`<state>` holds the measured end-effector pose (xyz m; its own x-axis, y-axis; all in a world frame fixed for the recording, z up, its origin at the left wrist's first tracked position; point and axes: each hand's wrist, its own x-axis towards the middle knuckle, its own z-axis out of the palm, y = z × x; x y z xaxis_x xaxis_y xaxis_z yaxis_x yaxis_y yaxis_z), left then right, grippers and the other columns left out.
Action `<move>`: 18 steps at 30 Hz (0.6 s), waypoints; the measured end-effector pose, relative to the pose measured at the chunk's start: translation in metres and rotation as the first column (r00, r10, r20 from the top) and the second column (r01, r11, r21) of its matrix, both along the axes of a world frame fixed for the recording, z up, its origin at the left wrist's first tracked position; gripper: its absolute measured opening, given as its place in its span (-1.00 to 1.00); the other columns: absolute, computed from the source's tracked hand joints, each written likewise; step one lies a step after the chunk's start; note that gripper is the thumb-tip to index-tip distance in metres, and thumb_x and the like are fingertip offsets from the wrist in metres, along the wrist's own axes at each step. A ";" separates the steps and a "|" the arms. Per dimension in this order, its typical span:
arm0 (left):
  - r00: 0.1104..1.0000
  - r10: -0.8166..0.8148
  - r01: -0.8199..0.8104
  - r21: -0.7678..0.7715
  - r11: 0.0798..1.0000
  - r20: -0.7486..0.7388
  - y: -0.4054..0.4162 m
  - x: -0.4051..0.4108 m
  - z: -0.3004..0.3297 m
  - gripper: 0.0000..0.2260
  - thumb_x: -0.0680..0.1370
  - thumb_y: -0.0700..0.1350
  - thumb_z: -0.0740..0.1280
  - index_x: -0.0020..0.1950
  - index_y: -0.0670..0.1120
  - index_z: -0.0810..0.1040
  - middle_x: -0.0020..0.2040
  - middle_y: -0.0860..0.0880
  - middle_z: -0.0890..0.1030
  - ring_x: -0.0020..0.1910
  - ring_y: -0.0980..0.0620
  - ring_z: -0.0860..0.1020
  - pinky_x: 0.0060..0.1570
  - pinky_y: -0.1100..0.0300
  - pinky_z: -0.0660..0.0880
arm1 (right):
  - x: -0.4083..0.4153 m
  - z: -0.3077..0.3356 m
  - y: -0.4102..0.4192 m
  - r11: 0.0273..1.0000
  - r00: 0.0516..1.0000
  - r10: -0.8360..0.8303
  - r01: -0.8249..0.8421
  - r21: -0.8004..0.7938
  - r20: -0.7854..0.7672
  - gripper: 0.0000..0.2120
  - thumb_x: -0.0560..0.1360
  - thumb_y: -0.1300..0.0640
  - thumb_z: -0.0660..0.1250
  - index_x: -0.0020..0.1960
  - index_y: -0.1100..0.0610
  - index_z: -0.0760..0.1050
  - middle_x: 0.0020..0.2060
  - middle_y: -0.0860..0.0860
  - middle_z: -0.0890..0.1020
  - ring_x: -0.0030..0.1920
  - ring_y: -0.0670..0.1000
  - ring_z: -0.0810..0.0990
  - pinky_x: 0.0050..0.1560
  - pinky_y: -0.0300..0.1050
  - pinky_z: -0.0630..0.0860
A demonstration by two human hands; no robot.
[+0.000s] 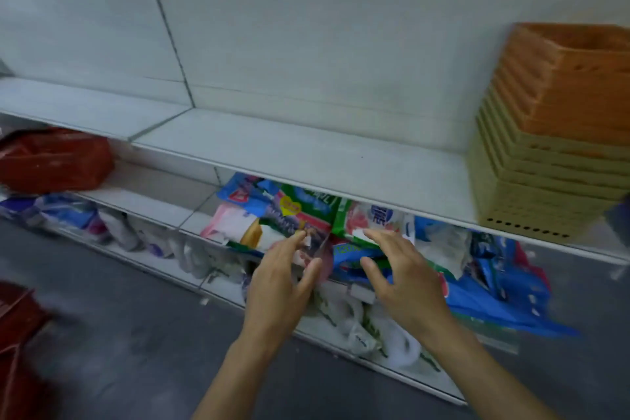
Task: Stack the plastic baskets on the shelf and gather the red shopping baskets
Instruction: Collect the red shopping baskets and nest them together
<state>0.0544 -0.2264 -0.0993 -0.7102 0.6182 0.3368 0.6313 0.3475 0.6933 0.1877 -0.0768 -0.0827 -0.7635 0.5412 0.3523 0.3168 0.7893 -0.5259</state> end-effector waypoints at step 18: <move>0.898 0.371 -0.290 -0.316 0.903 0.237 -0.321 -0.319 -0.043 -0.59 0.55 0.06 0.34 0.36 -0.02 0.46 0.22 0.00 0.60 0.20 0.04 0.56 0.20 0.09 0.47 | -0.390 -0.062 -0.262 0.905 0.890 0.398 -0.339 -0.259 0.223 -0.64 0.52 -0.01 0.25 0.32 -0.03 0.42 0.26 -0.07 0.52 0.27 0.00 0.47 0.18 -0.02 0.44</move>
<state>-0.2641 -0.5471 -0.1428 -0.9285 0.3674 -0.0540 0.2365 0.6973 0.6766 -0.2023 -0.3389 -0.1445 -0.9705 0.2404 0.0205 0.1747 0.7587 -0.6276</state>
